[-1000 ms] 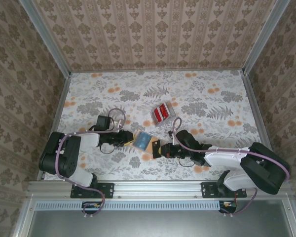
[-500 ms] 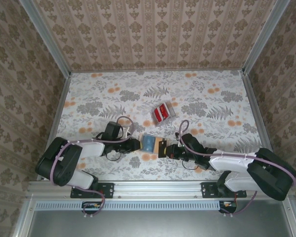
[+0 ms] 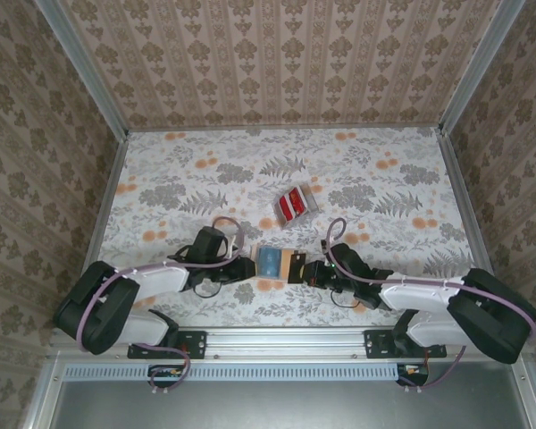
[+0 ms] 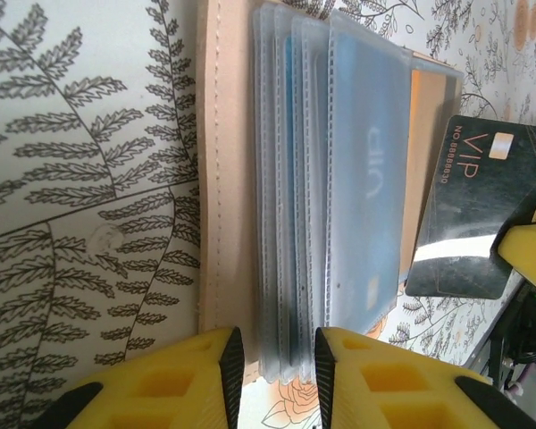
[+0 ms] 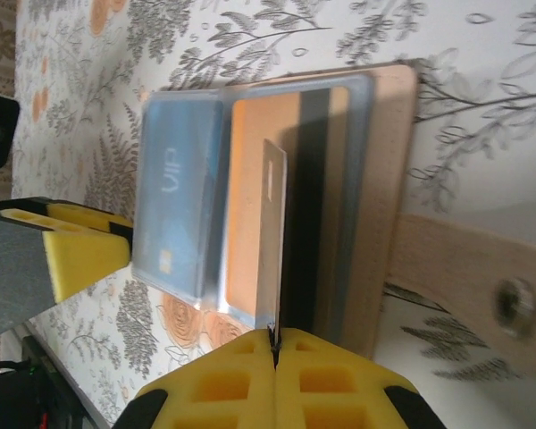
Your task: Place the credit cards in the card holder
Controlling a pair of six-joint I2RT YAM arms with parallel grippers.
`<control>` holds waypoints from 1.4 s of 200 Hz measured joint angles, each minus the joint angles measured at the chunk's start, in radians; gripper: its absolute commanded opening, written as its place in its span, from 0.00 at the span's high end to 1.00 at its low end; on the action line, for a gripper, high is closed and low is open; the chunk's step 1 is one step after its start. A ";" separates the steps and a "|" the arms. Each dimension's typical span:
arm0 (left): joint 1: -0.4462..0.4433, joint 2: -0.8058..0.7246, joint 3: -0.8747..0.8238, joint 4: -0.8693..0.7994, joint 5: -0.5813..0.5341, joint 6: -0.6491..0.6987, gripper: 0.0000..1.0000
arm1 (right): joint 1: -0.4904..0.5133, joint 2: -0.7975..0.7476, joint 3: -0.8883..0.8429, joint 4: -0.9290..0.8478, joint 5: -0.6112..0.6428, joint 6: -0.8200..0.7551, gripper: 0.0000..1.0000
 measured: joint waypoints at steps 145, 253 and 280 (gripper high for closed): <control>0.043 0.121 0.208 -0.193 -0.045 0.161 0.73 | -0.005 0.122 0.018 0.208 -0.052 0.064 1.00; 0.043 0.141 0.160 -0.091 -0.023 0.150 0.78 | -0.059 0.224 -0.007 0.333 -0.087 0.154 1.00; 0.043 0.143 0.158 -0.079 -0.019 0.148 0.78 | -0.059 0.224 -0.007 0.335 -0.095 0.154 1.00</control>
